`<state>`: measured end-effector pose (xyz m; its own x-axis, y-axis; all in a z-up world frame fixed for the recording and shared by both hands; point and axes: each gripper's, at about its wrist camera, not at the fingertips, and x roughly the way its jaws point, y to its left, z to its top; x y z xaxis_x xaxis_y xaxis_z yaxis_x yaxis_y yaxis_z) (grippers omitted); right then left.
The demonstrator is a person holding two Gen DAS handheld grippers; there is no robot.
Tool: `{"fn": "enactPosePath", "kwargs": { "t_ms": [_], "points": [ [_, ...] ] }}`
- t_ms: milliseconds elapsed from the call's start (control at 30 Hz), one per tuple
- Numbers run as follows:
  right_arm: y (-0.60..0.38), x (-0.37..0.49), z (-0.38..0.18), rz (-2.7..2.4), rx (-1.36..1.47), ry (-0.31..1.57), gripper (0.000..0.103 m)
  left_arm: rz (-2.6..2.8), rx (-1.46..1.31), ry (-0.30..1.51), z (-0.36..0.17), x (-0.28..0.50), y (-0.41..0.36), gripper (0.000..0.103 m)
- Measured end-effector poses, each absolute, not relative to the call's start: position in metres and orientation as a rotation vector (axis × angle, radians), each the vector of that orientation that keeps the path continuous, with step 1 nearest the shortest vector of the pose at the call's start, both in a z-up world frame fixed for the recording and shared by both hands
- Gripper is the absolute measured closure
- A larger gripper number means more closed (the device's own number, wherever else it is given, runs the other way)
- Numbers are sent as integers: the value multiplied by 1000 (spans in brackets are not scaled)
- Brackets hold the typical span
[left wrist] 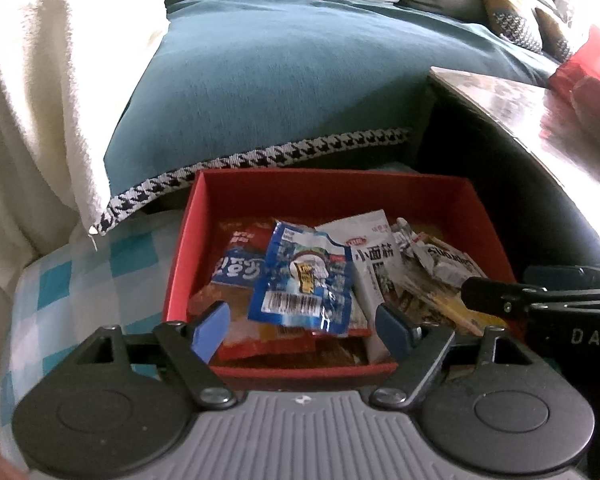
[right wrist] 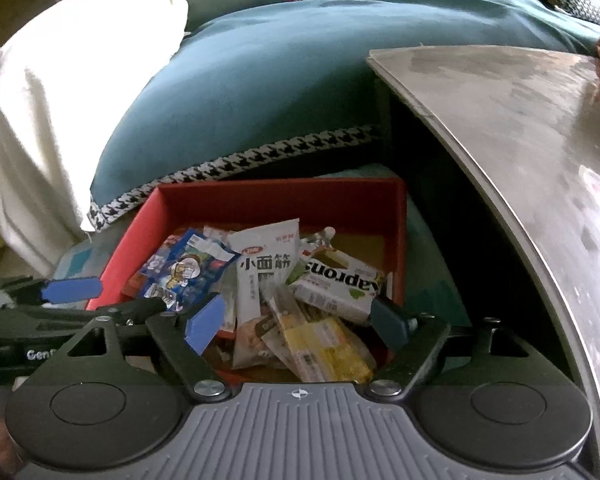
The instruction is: Organize snacks
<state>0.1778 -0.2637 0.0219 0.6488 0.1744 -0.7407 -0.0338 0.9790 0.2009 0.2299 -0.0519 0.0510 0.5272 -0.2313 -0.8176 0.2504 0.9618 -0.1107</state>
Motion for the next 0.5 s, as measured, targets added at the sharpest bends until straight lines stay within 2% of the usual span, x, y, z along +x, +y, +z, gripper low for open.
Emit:
{"fn": "enactPosePath", "kwargs": {
  "t_ms": [500],
  "points": [
    [-246,132,16,121,204,860,16,-253,33,963,57,183,-38,26]
  ]
}}
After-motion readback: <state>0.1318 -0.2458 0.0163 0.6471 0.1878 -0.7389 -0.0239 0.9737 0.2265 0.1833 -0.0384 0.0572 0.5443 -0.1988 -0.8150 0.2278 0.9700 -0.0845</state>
